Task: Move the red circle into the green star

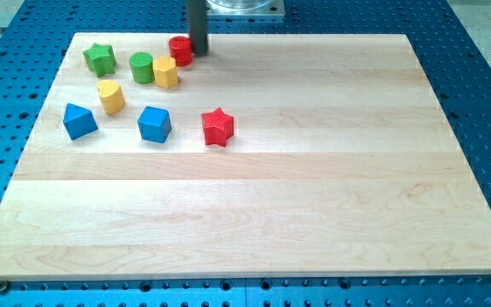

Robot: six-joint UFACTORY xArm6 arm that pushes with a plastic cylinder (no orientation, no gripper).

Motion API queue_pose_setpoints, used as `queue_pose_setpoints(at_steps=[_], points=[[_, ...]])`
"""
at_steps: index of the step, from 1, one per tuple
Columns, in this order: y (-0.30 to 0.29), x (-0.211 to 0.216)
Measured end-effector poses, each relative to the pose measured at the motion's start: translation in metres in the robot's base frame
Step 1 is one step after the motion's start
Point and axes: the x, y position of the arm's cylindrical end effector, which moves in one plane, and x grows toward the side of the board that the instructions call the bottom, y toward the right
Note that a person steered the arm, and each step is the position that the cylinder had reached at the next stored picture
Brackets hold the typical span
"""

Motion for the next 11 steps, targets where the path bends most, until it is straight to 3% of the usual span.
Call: queue_pose_setpoints(at_steps=[1,4,5,8,11], points=[[0.023,0.001],[-0.052,0.018],[-0.055,-0.006],[-0.07,0.025],[-0.094,0.023]])
